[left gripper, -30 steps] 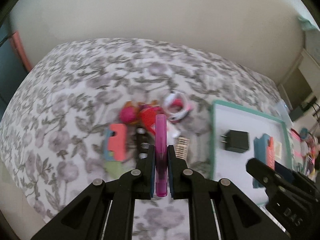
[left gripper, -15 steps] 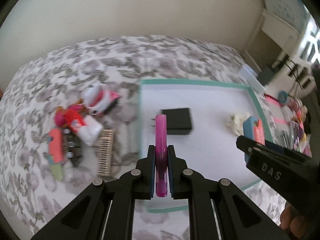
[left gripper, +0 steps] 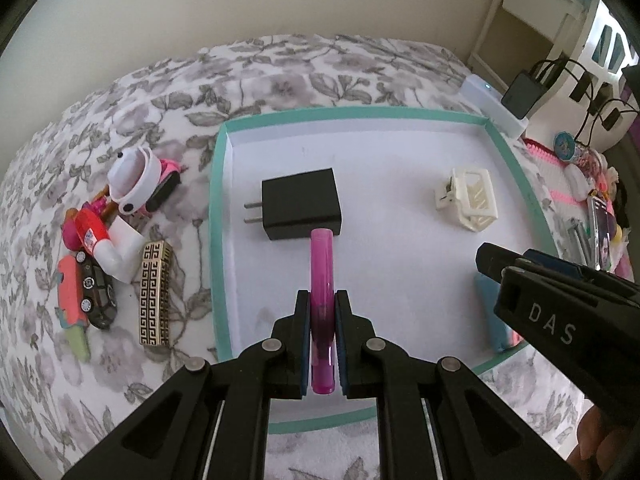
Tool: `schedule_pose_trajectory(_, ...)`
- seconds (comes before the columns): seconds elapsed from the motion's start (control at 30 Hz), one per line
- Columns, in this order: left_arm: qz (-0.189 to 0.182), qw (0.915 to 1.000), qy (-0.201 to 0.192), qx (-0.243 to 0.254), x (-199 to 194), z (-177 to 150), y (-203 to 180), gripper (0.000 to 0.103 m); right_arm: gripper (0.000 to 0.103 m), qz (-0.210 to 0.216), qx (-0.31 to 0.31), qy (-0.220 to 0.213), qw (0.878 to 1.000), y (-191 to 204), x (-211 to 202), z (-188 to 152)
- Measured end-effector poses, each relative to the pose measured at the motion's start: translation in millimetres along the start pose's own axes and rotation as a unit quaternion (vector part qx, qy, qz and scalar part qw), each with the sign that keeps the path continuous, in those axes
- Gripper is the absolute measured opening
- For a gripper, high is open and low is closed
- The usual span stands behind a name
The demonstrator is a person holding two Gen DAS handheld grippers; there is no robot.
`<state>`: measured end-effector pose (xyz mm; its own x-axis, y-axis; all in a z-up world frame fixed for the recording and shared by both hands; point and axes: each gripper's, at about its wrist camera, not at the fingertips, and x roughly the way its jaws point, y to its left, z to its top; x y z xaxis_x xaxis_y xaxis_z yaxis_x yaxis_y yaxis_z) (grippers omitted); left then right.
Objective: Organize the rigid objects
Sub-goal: 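Carry both items over the tray and open both grippers to release them, then move both grippers back from the tray over the pile of objects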
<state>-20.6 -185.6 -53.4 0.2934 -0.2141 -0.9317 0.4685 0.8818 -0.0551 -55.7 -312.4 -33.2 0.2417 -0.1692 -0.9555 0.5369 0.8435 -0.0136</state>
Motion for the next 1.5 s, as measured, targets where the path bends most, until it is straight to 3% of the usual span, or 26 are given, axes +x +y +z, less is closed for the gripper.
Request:
schedule_pose_trajectory(0.5, -0.002, 0.9999, 0.011, 0.003, 7, 0, 0, 0.012, 0.045, 0.001, -0.016, 0.013, 1.0, 5, 7, -3)
schedule_pose_trajectory(0.67, -0.003, 1.0, 0.007, 0.002, 4, 2, 1, 0.02, 0.045, 0.0, -0.021, 0.011, 1.0, 7, 6, -2)
schedule_pose_trajectory(0.93, -0.004, 0.9999, -0.009, -0.014, -6, 6, 9, 0.024, 0.045, -0.003, -0.026, 0.002, 1.0, 9, -2, 0)
schedule_pose_trajectory(1.07, 0.002, 0.9992, -0.021, -0.034, -12, 10, 18, 0.034, 0.045, -0.002, -0.026, -0.009, 1.0, 9, -10, 3)
schedule_pose_trajectory(1.2, 0.011, 0.998, -0.027, -0.056, -14, 13, 29, 0.036, 0.045, -0.002, -0.026, -0.009, 1.0, 10, -10, 3)
schedule_pose_trajectory(1.5, 0.038, 0.9938, -0.035, -0.099, -16, 12, 52, 0.063, 0.046, -0.003, -0.042, 0.0, 0.999, 20, -2, -1)
